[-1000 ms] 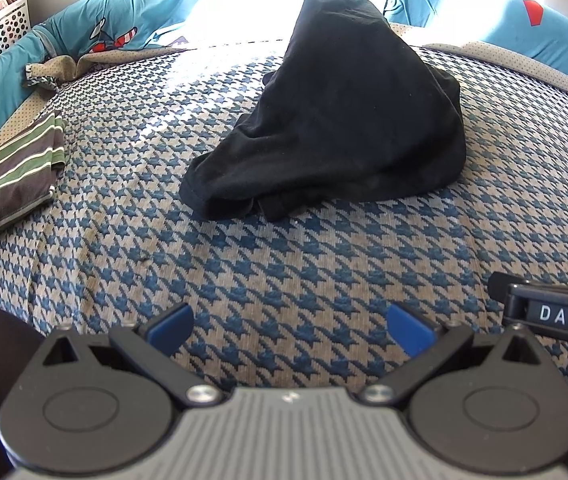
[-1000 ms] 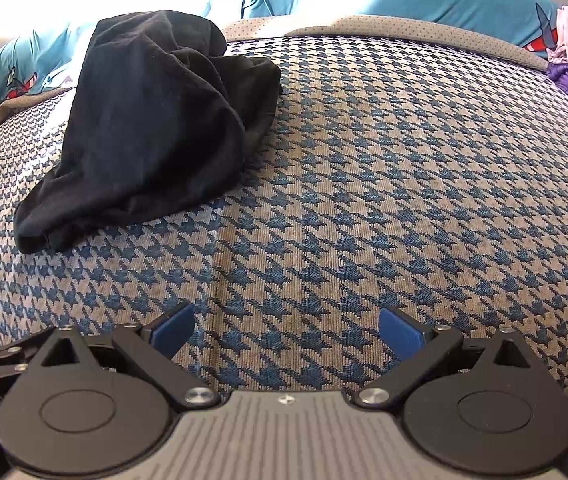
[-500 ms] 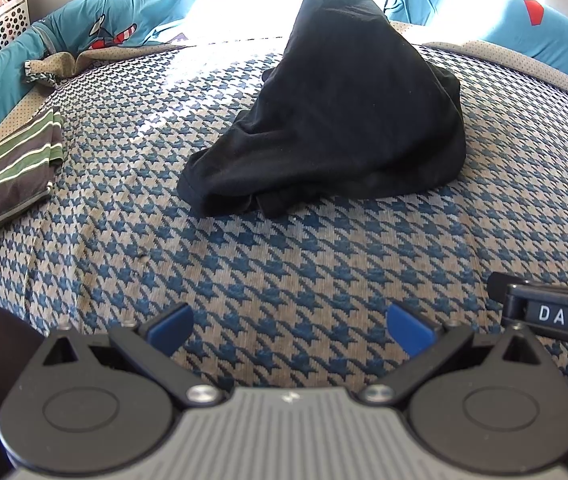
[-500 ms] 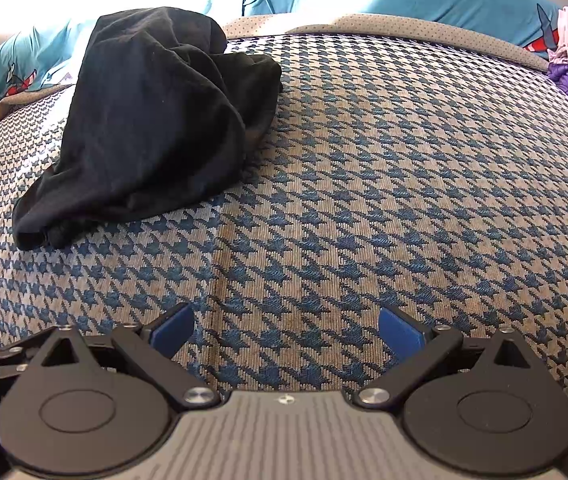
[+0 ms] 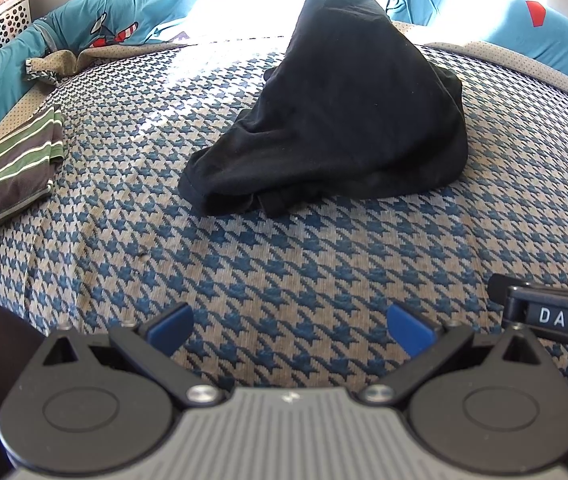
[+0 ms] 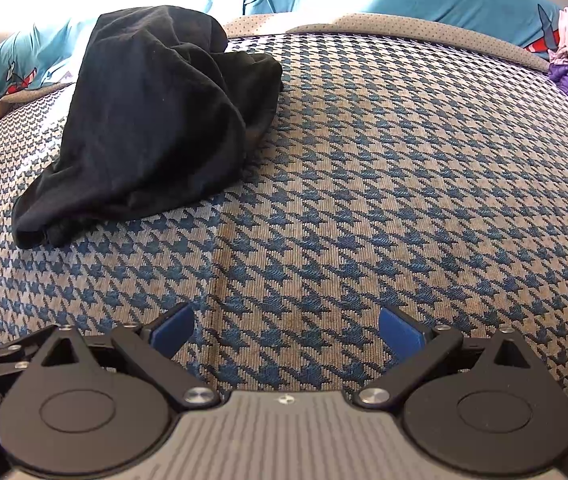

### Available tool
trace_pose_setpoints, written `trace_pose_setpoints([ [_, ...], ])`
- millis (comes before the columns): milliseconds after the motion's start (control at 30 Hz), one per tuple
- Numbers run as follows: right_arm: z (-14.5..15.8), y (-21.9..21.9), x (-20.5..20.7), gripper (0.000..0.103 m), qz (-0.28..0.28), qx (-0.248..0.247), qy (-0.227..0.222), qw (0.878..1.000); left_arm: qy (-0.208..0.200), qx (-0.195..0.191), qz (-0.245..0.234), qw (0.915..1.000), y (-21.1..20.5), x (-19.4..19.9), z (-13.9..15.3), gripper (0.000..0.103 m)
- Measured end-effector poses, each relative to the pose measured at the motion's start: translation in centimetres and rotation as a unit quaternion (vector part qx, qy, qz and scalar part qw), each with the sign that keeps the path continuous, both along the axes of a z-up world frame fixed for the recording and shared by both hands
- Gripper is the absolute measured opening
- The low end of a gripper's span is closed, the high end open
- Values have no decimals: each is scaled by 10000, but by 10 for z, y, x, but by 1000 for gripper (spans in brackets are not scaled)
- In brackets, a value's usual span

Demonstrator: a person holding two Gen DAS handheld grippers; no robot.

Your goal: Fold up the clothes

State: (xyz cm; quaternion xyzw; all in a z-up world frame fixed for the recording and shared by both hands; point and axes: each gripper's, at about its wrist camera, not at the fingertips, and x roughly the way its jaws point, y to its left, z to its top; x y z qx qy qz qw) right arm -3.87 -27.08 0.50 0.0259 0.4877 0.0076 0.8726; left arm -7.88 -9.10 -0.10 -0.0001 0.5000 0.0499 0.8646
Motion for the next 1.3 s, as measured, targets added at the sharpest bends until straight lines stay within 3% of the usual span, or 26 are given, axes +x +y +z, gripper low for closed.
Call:
trace_pose_setpoints([
  [1300,-10,-1,7,99,118,-49,155,9998,138,-136,0,9998,6,8,-14,103],
])
